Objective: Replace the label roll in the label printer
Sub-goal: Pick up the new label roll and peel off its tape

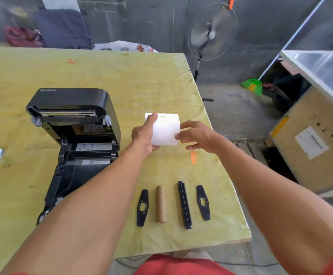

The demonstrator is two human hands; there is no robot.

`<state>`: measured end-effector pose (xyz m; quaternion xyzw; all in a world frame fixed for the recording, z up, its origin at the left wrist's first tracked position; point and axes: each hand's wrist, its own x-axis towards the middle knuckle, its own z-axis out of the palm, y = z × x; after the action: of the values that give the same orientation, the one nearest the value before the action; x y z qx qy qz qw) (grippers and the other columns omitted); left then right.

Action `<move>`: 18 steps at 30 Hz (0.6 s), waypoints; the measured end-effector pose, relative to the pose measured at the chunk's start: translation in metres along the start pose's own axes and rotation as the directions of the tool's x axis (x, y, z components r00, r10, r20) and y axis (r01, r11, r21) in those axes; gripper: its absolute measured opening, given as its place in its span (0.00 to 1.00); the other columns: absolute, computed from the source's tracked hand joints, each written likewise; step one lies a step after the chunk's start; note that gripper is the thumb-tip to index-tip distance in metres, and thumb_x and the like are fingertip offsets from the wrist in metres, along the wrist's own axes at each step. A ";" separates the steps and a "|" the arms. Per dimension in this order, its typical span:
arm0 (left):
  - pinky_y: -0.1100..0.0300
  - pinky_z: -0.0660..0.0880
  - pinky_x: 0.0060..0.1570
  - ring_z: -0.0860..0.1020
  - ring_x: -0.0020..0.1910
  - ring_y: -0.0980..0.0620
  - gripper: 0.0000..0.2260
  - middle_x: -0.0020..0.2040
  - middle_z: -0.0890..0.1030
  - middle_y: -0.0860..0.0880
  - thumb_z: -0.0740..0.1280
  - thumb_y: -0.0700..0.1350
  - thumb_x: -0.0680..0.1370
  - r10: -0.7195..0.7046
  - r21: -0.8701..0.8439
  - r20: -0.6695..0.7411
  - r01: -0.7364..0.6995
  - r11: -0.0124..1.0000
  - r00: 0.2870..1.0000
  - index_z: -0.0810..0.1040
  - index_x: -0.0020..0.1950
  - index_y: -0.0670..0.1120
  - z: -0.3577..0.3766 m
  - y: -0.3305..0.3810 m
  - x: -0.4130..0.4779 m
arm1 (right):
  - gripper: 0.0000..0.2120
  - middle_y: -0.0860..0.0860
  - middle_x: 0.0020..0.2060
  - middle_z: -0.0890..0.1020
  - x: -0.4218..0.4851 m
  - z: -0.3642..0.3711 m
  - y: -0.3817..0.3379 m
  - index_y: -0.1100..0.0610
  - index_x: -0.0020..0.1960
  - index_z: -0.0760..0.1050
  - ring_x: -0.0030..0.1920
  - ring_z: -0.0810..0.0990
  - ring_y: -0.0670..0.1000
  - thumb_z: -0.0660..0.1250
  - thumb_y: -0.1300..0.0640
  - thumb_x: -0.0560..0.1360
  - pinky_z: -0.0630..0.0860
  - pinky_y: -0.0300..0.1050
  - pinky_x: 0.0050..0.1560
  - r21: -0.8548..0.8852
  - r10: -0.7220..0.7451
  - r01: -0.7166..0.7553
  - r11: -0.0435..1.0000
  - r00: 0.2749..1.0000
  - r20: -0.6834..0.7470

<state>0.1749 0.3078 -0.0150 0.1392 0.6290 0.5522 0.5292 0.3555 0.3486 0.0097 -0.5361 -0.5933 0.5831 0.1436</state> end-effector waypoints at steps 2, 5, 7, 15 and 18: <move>0.51 0.78 0.39 0.80 0.38 0.45 0.17 0.43 0.80 0.47 0.73 0.58 0.71 -0.003 -0.005 0.024 0.003 1.000 1.000 0.74 0.45 0.47 -0.001 0.001 -0.007 | 0.15 0.49 0.52 0.82 -0.007 0.003 0.003 0.45 0.53 0.77 0.53 0.80 0.50 0.78 0.50 0.69 0.81 0.49 0.49 -0.027 0.008 -0.008 1.000 1.000 0.004; 0.50 0.78 0.38 0.80 0.37 0.44 0.16 0.41 0.81 0.47 0.73 0.58 0.71 0.000 0.013 0.063 0.000 1.000 0.998 0.75 0.45 0.47 -0.001 0.003 -0.020 | 0.16 0.48 0.56 0.81 -0.016 0.010 0.007 0.44 0.54 0.78 0.55 0.79 0.50 0.77 0.43 0.69 0.79 0.52 0.56 -0.006 -0.011 0.011 1.000 0.999 -0.033; 0.48 0.79 0.42 0.81 0.40 0.43 0.17 0.45 0.82 0.46 0.73 0.59 0.71 -0.012 0.011 0.091 0.011 1.000 0.996 0.75 0.47 0.48 -0.002 0.005 -0.028 | 0.13 0.47 0.57 0.81 -0.023 0.014 0.008 0.44 0.51 0.79 0.58 0.78 0.50 0.75 0.41 0.70 0.78 0.53 0.57 0.031 -0.038 0.040 0.999 0.998 -0.054; 0.46 0.73 0.54 0.77 0.57 0.45 0.16 0.55 0.80 0.49 0.73 0.57 0.68 0.072 0.082 0.245 -0.095 0.992 0.967 0.80 0.52 0.53 -0.020 0.001 -0.048 | 0.29 0.53 0.62 0.79 -0.041 0.021 0.006 0.54 0.62 0.78 0.64 0.76 0.56 0.72 0.37 0.69 0.75 0.56 0.60 0.226 0.026 0.006 0.974 0.990 -0.141; 0.46 0.72 0.54 0.79 0.48 0.50 0.10 0.44 0.83 0.54 0.74 0.55 0.69 0.144 0.074 0.191 -0.161 0.984 0.971 0.82 0.44 0.51 -0.021 -0.009 -0.052 | 0.31 0.54 0.60 0.80 -0.045 0.023 0.004 0.56 0.62 0.78 0.62 0.77 0.57 0.73 0.35 0.68 0.76 0.55 0.56 0.302 0.057 -0.015 0.953 0.990 -0.132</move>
<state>0.1826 0.2537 0.0006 0.2611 0.5886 0.5475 0.5344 0.3561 0.2986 0.0204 -0.5581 -0.4766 0.6301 0.2536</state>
